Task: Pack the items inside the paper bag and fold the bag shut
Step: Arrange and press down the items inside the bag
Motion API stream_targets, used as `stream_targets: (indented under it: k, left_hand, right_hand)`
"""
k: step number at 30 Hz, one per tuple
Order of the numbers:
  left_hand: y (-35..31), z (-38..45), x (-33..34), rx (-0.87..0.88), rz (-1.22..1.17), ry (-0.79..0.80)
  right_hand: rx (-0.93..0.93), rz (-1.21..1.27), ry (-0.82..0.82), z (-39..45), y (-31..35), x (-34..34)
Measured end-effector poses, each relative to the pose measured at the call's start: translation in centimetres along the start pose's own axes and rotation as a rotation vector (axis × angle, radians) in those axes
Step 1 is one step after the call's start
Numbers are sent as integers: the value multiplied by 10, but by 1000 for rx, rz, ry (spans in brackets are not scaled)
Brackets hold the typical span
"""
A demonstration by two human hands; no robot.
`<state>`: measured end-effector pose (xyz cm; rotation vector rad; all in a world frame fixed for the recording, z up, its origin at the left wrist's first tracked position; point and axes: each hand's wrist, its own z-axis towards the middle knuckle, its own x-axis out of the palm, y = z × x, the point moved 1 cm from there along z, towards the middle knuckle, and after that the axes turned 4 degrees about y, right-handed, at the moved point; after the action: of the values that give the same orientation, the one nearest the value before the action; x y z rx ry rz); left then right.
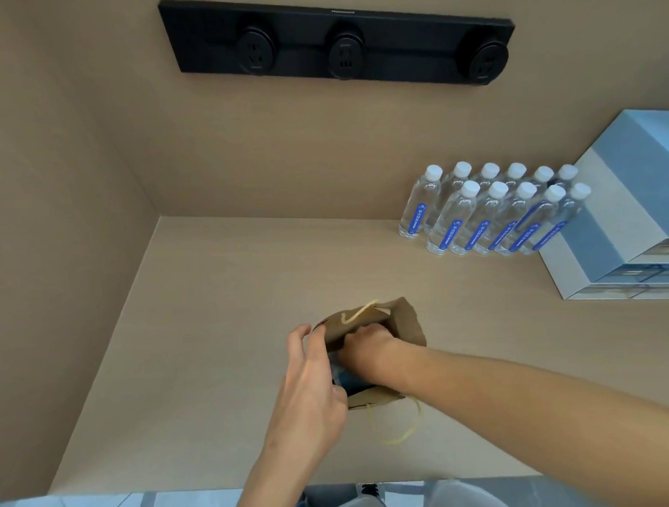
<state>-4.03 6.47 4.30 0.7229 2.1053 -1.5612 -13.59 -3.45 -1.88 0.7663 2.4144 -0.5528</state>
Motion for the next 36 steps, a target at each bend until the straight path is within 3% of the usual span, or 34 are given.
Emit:
stream_targets:
  k: [3,7,9,12,14,20,24,30,36]
  left_hand:
    - [-1,-3,0,22,-15,6]
    - [2,-4,-2,30,-19,-6]
    - [3,-3,-4,21,-33,-13]
    - [4,-3,-6,41,-32,-30]
    - [6,-1,-6,42,-37,-48]
    - [6,5,-8,42,-62,-64]
    - [3,7,-6,56,-60,-52]
    - [-2,7,5,84,-70,-27]
    - [1,9,7,43,-123,-33]
  right_hand:
    - [-66,-225,-32,16,8,10]
    - [-85,-215,-121,25,17,10]
    - [-64,-52,-179,20,15,3]
    - [-44,450,-314,6,12,-4]
    - [-8,712,-287,-1,11,-2]
    - [82,1084,-140,-20,-6,4]
    - [117,1245,55,-33,-25,7]
    - [100,1331,186,-44,-35,-1]
    - [-83,1464,132,-58,-36,-5]
